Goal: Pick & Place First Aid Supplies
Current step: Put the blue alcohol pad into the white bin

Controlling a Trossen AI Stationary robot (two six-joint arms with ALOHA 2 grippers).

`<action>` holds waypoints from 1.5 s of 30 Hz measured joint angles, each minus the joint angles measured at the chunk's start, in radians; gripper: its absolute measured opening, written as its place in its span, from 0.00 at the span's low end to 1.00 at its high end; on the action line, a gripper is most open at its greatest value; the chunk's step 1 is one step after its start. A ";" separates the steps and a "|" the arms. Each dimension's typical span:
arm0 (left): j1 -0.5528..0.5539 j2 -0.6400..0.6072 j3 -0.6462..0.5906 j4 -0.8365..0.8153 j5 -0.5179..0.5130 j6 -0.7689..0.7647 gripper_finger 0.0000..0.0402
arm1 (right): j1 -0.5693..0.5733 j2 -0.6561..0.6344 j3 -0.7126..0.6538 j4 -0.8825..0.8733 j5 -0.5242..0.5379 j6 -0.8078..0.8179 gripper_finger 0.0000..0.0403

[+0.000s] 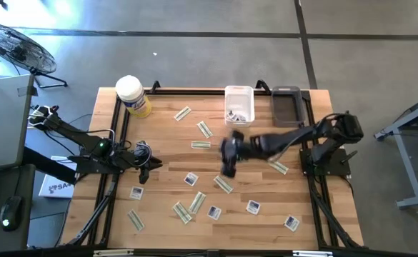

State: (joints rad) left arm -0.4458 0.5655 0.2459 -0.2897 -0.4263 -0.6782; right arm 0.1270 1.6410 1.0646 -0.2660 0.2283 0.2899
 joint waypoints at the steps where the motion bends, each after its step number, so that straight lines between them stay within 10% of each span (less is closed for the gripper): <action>1: 0.000 0.000 0.000 0.000 0.000 0.000 0.19 | 0.031 0.012 0.000 -0.005 0.000 0.018 0.31; 24: 0.000 0.000 0.000 0.000 0.000 0.000 0.19 | 0.467 0.087 -0.001 -0.359 -0.166 0.506 0.47; 45: 0.000 0.000 0.000 0.000 0.000 0.000 0.19 | 0.502 0.200 0.005 -0.417 -0.173 0.462 0.46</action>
State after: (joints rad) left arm -0.4454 0.5655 0.2459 -0.2897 -0.4263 -0.6781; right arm 0.6289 1.8412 1.0693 -0.6830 0.0552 0.7516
